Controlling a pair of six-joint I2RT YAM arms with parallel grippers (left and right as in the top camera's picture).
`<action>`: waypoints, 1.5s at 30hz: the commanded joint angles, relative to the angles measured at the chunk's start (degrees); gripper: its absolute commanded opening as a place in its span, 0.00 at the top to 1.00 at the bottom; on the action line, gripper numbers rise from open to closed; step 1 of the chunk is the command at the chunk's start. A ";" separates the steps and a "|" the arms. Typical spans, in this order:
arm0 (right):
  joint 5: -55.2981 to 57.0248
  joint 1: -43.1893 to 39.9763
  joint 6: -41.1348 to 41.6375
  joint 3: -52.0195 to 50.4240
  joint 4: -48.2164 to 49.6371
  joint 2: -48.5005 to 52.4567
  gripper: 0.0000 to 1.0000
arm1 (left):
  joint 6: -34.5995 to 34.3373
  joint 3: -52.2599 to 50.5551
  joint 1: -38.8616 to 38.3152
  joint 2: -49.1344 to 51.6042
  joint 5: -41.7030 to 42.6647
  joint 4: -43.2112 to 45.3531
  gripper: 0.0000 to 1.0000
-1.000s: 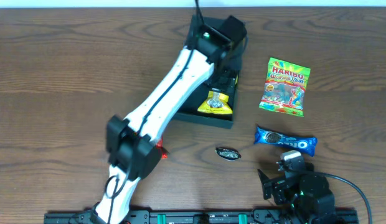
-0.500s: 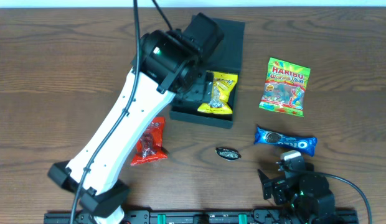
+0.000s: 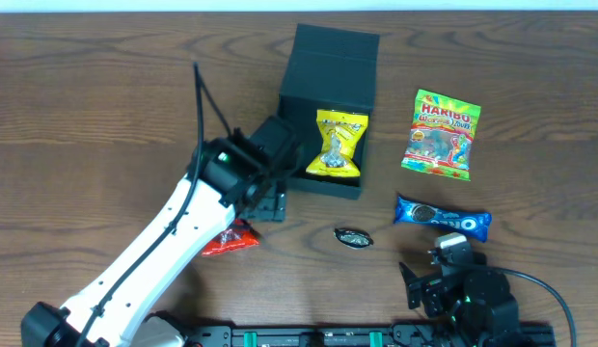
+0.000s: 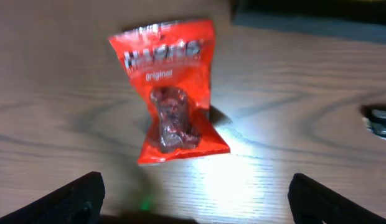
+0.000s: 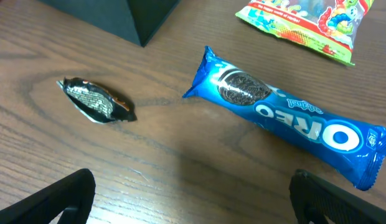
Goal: Pack container
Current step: 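Move the left gripper down to the red HACKS bag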
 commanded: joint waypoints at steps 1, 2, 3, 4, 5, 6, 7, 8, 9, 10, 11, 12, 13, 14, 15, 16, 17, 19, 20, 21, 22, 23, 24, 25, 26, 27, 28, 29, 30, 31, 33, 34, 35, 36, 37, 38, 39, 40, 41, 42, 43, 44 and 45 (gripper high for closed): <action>-0.22 -0.42 -0.28 0.39 -0.28 -0.20 0.01 | -1.11 -5.62 2.54 -0.46 3.45 2.99 0.05; -0.22 -0.42 -0.26 0.39 -0.28 -0.17 0.01 | -1.09 -7.93 3.43 -0.46 4.90 5.07 0.05; -0.22 -0.42 -0.26 0.39 -0.28 -0.20 0.01 | -1.09 -9.29 4.00 -0.46 5.49 6.27 0.05; -0.22 -0.42 -0.26 0.39 -0.28 -0.17 0.01 | -1.11 -10.91 4.59 -0.46 5.88 7.67 0.05; -0.22 -0.42 -0.26 0.39 -0.28 -0.17 0.01 | -1.11 -12.22 5.07 -0.46 6.14 8.74 0.05; -0.22 -0.42 -0.26 0.39 -0.28 -0.20 0.01 | -1.14 -13.81 5.81 -0.46 6.82 10.01 0.05; -0.22 -0.42 -0.26 0.39 -0.28 -0.17 0.01 | -1.11 -14.97 6.32 -0.46 7.21 10.91 0.05; -0.22 -0.42 -0.26 0.39 -0.28 -0.17 0.01 | -1.11 -16.48 7.02 -0.46 7.32 12.00 0.05; -0.22 -0.42 -0.26 0.39 -0.28 -0.17 0.01 | -1.09 -18.05 7.85 -0.46 7.39 13.16 0.05; -0.22 -0.42 -0.26 0.39 -0.28 -0.17 0.01 | -1.07 -19.10 8.39 -0.46 7.52 13.94 0.05; -0.22 -0.42 -0.26 0.39 -0.28 -0.20 0.01 | -0.76 -19.87 8.87 -0.46 7.89 14.69 0.05; -0.22 -0.42 -0.26 0.39 -0.28 -0.17 0.01 | -0.42 -20.57 9.35 -0.46 8.50 15.32 0.05; -0.22 -0.42 -0.26 0.39 -0.28 -0.17 0.01 | -0.24 -21.00 9.68 -0.46 8.81 15.80 0.05; -0.22 -0.42 -0.26 0.39 -0.28 -0.17 0.01 | -0.22 -21.40 10.10 -0.46 8.83 16.20 0.05; -0.22 -0.42 -0.26 0.39 -0.28 -0.20 0.01 | -0.22 -21.59 10.32 -0.46 8.85 16.48 0.05; -0.22 -0.42 -0.28 0.39 -0.28 -0.20 0.01 | -0.22 -21.86 10.56 -0.46 8.83 17.14 0.05; -0.22 -0.42 -0.26 0.39 -0.28 -0.17 0.01 | -0.22 -22.05 10.67 -0.46 8.83 17.73 0.05; -0.22 -0.42 -0.26 0.39 -0.28 -0.17 0.01 | -0.22 -22.23 10.71 -0.22 8.85 19.10 0.05; -0.22 -0.42 -0.26 0.39 -0.28 -0.20 0.01 | -0.22 -22.23 10.71 0.09 8.85 19.71 0.05; -0.22 -0.42 -0.28 0.39 -0.28 -0.17 0.01 | -0.24 -22.23 10.71 0.46 8.87 20.41 0.05; -0.22 -0.42 -0.26 0.39 -0.26 -0.17 0.01 | -0.24 -22.23 10.71 1.07 9.22 21.18 0.05; -0.22 -0.42 -0.26 0.39 -0.28 -0.17 0.01 | -0.22 -22.23 10.69 1.88 9.66 21.84 0.05; -0.22 -0.42 -0.26 0.39 -0.28 -0.17 0.01 | -0.22 -22.23 10.71 2.91 10.12 22.36 0.05; -0.22 -0.42 -0.26 0.39 -0.28 -0.17 0.01 | -0.24 -22.23 10.71 3.76 10.14 22.56 0.05; -0.22 -0.42 -0.26 0.39 -0.28 -0.17 0.01 | -0.26 -22.23 10.71 4.74 10.12 22.77 0.05; -0.22 -0.42 -0.26 0.39 -0.28 -0.17 0.01 | -0.26 -22.23 10.71 5.66 10.12 23.04 0.05; -0.22 -0.42 -0.26 0.39 -0.28 -0.20 0.01 | -0.26 -22.23 10.71 6.43 10.12 23.43 0.05; -0.22 -0.42 -0.26 0.39 -0.28 -0.17 0.01 | -0.28 -22.23 10.71 7.06 10.12 23.67 0.05; -0.22 -0.42 -0.26 0.39 -0.28 -0.17 0.01 | -0.31 -22.23 10.71 7.52 10.12 23.93 0.05; -0.22 -0.42 -0.26 0.39 -0.28 -0.17 0.01 | -0.31 -22.23 10.71 7.63 10.12 24.06 0.05; -0.22 -0.42 -0.26 0.39 -0.28 -0.20 0.01 | -0.31 -22.23 10.71 7.63 10.10 24.41 0.05; -0.22 -0.42 -0.28 0.39 -0.28 -0.17 0.01 | -0.31 -22.23 10.71 7.63 9.90 24.57 0.05; -0.22 -0.42 -0.26 0.39 -0.28 -0.17 0.01 | -0.33 -22.23 10.71 7.63 9.70 24.74 0.05; -0.22 -0.42 -0.26 0.39 -0.28 -0.17 0.01 | -0.33 -22.23 10.71 7.63 9.66 24.92 0.05; -0.22 -0.42 -0.26 0.39 -0.28 -0.17 0.01 | -0.31 -22.23 10.71 7.63 9.64 25.14 0.05; -0.22 -0.42 -0.26 0.39 -0.28 -0.17 0.01 | -0.31 -22.23 10.71 7.63 9.64 25.31 0.05; -0.22 -0.42 -0.26 0.39 -0.28 -0.17 0.01 | -0.33 -22.23 10.71 7.63 9.66 25.44 0.05; -0.22 -0.42 -0.26 0.39 -0.28 -0.17 0.01 | -0.31 -22.23 10.71 7.63 9.66 25.51 0.05; -0.22 -0.42 -0.26 0.39 -0.28 -0.17 0.01 | -0.33 -22.23 10.71 7.65 9.66 25.51 0.05; -0.22 -0.42 -0.26 0.39 -0.28 -0.17 0.01 | -0.61 -22.25 10.71 7.65 9.64 25.53 0.03; -0.22 -0.42 -0.26 0.39 -0.28 -0.20 0.01 | -1.07 -22.25 10.71 7.65 9.64 25.55 0.01; -0.22 -0.42 -0.28 0.39 -0.28 -0.17 0.01 | -1.42 -22.25 10.71 7.65 9.64 25.55 0.00; -0.22 -0.42 -0.26 0.39 -0.28 -0.17 0.01 | -1.57 -22.25 10.71 7.65 9.60 25.55 0.05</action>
